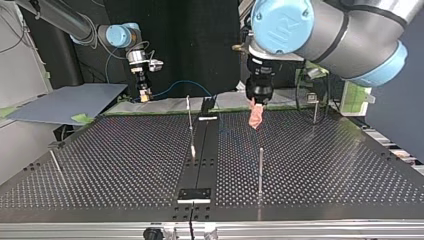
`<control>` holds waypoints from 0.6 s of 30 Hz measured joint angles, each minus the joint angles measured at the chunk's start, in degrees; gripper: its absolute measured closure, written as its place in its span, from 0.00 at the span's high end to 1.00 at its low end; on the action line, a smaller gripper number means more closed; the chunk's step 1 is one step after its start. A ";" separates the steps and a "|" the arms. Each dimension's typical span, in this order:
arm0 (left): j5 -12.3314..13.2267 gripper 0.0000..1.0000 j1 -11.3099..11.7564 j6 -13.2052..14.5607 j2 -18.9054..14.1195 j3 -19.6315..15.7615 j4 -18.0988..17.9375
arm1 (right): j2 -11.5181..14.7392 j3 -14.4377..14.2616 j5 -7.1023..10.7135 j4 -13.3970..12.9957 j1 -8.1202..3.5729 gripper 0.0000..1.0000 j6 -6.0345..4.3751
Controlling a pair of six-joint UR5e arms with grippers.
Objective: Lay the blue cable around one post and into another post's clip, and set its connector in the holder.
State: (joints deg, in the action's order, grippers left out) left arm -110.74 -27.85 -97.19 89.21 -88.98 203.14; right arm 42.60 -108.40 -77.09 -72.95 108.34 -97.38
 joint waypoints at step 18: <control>-2.24 1.00 -8.94 -8.67 8.94 -8.94 -8.94 | 0.07 0.06 0.01 0.15 0.01 0.00 0.48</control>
State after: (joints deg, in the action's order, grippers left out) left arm -112.98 -36.79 -105.86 98.15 -97.92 194.20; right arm 42.67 -108.34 -77.08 -72.79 108.34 -96.89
